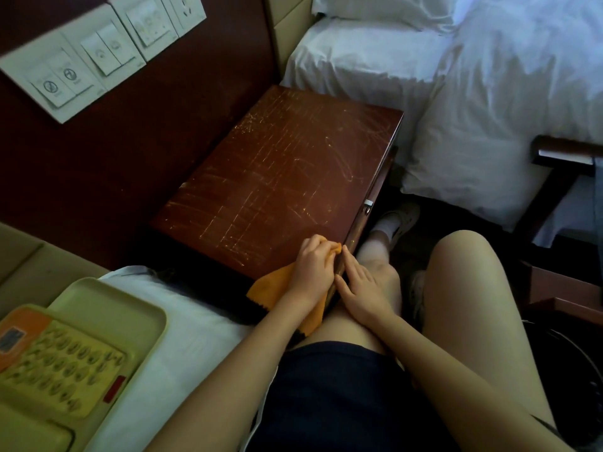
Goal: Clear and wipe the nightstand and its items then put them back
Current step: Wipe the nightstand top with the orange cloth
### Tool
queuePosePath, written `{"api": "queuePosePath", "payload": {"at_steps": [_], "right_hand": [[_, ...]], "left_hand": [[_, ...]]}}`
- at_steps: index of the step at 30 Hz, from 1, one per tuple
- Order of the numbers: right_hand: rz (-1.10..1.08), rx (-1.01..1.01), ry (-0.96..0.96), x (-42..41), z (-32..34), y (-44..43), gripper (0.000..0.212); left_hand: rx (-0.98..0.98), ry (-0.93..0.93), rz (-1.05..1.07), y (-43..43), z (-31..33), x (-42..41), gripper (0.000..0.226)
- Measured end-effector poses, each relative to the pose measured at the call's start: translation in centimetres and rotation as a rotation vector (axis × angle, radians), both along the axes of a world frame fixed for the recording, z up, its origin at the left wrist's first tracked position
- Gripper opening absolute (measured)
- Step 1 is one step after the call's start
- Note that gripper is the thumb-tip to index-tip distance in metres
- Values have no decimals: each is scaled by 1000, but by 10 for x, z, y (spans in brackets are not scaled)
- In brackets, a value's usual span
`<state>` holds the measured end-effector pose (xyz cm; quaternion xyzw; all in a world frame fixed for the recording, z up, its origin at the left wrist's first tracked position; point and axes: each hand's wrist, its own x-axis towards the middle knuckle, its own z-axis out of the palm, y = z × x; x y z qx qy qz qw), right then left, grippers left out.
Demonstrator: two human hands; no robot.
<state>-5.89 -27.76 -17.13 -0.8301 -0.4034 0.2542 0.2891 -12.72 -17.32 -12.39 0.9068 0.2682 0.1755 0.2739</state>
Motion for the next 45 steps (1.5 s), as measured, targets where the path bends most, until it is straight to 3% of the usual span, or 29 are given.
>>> {"api": "queuePosePath", "payload": {"at_steps": [6, 9, 15, 20, 25, 32, 40, 45], "right_hand": [[-9, -4, 7, -1, 1, -1, 61], [-36, 11, -81, -3, 5, 1, 60], [32, 155, -363, -22, 29, 16, 52], [244, 193, -406, -50, 38, 39, 49], [236, 104, -398, -41, 26, 37, 51], [265, 90, -407, -42, 28, 35, 52], [288, 204, -510, -46, 36, 29, 45], [272, 193, -486, -45, 35, 29, 44]], "left_hand": [[28, 12, -43, -2, 2, -48, 23], [34, 12, 14, 3, 4, -69, 23], [-43, -124, 355, 38, 11, -108, 23], [-78, -77, 574, 75, 7, -115, 23], [-34, -52, 474, 61, 1, -110, 23], [129, 19, 105, 30, -3, -111, 23], [-27, 15, 471, 85, 7, -112, 23], [40, 55, 330, 53, 3, -104, 24]]}}
